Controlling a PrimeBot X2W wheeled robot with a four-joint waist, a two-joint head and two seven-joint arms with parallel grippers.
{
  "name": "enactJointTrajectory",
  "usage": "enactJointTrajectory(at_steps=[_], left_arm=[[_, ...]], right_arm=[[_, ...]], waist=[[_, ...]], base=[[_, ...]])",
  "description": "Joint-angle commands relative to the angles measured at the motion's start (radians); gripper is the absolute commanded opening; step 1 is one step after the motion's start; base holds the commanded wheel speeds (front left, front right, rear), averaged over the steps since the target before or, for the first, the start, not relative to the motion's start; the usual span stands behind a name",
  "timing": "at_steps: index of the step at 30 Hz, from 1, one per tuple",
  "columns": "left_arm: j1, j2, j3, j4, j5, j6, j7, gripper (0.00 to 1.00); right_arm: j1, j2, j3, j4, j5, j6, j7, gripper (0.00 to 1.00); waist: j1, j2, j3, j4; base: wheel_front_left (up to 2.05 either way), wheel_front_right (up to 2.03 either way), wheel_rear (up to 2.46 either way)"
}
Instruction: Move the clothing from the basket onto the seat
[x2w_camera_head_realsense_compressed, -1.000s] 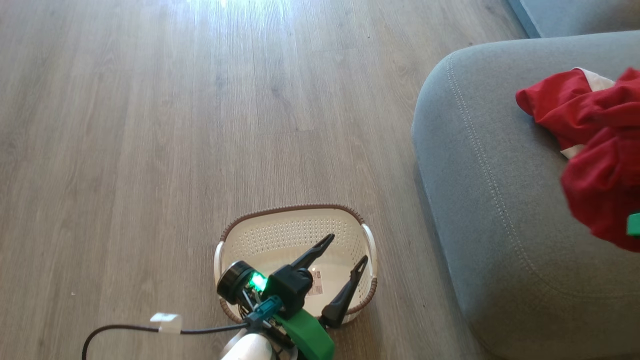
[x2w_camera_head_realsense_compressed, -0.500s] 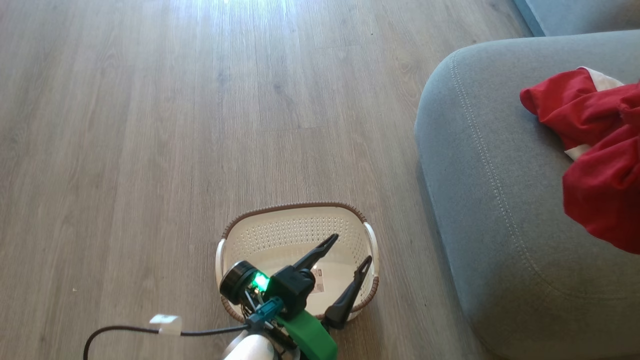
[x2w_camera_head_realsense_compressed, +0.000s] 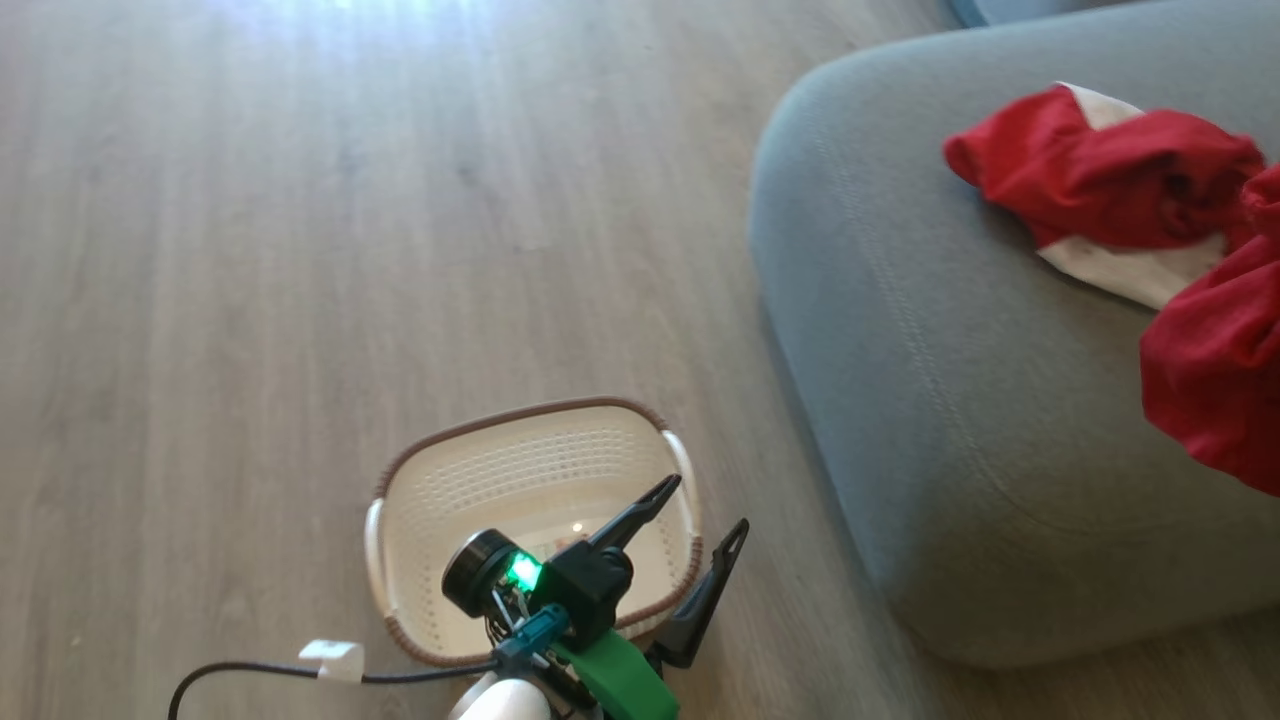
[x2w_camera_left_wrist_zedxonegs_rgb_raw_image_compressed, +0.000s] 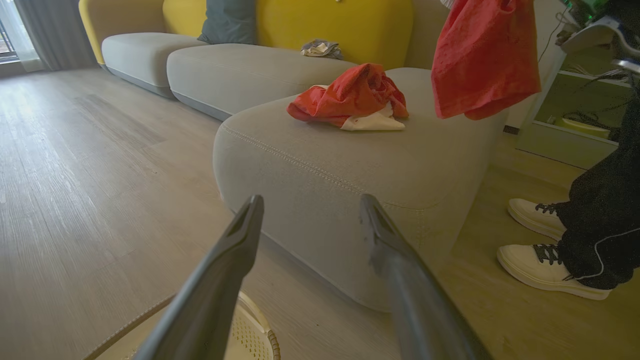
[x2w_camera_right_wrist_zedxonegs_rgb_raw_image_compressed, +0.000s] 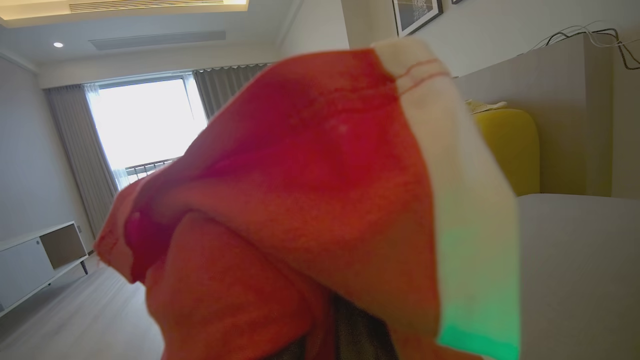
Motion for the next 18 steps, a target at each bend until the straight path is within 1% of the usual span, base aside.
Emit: enactJointTrajectory(at_steps=[1, 12, 17, 18], left_arm=[[-0.033, -0.001, 0.025, -0.04, 0.006, 0.002, -0.005, 1.0], [-0.06, -0.001, 0.027, -0.061, 0.019, 0.007, -0.005, 1.0], [-0.075, -0.001, 0.022, -0.058, 0.027, 0.0, -0.005, 1.0], [-0.08, -0.001, 0.023, -0.056, 0.032, -0.001, -0.005, 1.0]], right_arm=[[-0.035, -0.02, 0.02, -0.044, 0.0, 0.007, -0.009, 0.0], [-0.028, 0.019, 0.025, -0.08, 0.001, 0.007, -0.009, 0.0], [-0.028, 0.04, 0.025, -0.087, 0.006, 0.007, -0.009, 0.0], [-0.033, 0.052, 0.026, -0.089, 0.011, 0.007, -0.009, 0.0]], waist=[[0.0, 0.0, 0.019, -0.05], [0.0, 0.0, 0.066, -0.223], [0.0, 0.0, 0.09, -0.278], [0.0, 0.0, 0.103, -0.292]], base=[[0.0, 0.0, 0.0], [0.0, 0.0, 0.0], [0.0, 0.0, 0.0], [0.0, 0.0, 0.0]])
